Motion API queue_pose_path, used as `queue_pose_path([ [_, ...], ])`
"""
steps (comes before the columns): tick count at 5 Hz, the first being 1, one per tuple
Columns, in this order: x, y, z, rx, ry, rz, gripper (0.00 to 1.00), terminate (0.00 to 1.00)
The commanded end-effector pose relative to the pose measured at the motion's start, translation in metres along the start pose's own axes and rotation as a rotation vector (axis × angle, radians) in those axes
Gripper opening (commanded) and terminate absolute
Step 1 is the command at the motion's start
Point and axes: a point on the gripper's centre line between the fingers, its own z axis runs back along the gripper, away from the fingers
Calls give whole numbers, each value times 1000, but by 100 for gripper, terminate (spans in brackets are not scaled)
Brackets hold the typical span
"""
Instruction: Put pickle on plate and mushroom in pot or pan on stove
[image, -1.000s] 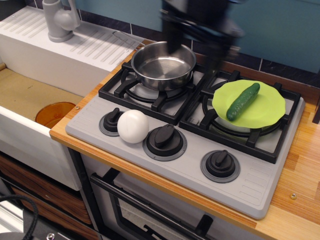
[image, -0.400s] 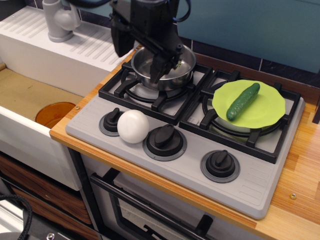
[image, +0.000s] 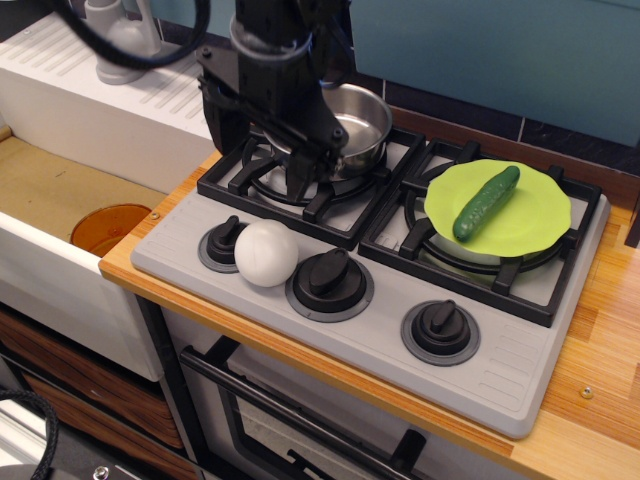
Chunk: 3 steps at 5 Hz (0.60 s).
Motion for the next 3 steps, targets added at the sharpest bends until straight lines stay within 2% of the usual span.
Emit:
queue_pose_path([
  [1, 0, -2, -4, -14, -98, 52, 100, 0],
  [3, -13, -6, -15, -15, -120, 77, 100, 0],
])
